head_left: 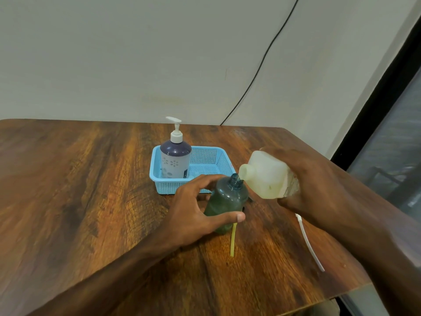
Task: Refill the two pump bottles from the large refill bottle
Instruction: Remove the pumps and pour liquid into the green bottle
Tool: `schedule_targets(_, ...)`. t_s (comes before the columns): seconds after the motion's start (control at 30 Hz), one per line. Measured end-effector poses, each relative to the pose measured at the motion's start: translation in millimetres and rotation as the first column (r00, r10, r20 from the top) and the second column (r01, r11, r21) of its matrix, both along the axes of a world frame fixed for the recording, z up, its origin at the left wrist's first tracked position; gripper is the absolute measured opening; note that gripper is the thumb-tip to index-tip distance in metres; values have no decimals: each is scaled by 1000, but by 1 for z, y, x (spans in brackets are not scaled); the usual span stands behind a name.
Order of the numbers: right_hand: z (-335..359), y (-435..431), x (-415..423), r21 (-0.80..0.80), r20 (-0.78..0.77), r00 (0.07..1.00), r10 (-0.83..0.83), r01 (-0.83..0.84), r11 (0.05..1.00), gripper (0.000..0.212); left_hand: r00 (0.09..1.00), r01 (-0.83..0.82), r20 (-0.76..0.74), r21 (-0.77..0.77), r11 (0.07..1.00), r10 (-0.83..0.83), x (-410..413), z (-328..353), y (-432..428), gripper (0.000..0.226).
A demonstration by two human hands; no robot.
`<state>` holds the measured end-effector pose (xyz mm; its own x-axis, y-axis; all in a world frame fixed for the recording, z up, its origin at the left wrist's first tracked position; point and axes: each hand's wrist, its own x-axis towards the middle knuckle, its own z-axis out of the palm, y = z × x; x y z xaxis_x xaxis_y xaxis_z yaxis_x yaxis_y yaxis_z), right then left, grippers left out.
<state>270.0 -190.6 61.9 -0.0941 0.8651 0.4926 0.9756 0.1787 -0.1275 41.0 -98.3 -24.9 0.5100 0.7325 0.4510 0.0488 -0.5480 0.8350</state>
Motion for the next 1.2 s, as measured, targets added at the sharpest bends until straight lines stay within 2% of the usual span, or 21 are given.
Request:
schedule_targets(0.9, 5, -2, -5, -13, 3, 1000, -25, 25, 1000, 78, 1000, 2, 0, 3, 1000, -2, -1, 1, -1, 62)
schedule_targets(1.2, 8, -4, -7, -22, 22, 997, -74, 74, 997, 68, 1000, -2, -4, -1, 1000, 2, -1, 0, 0, 62)
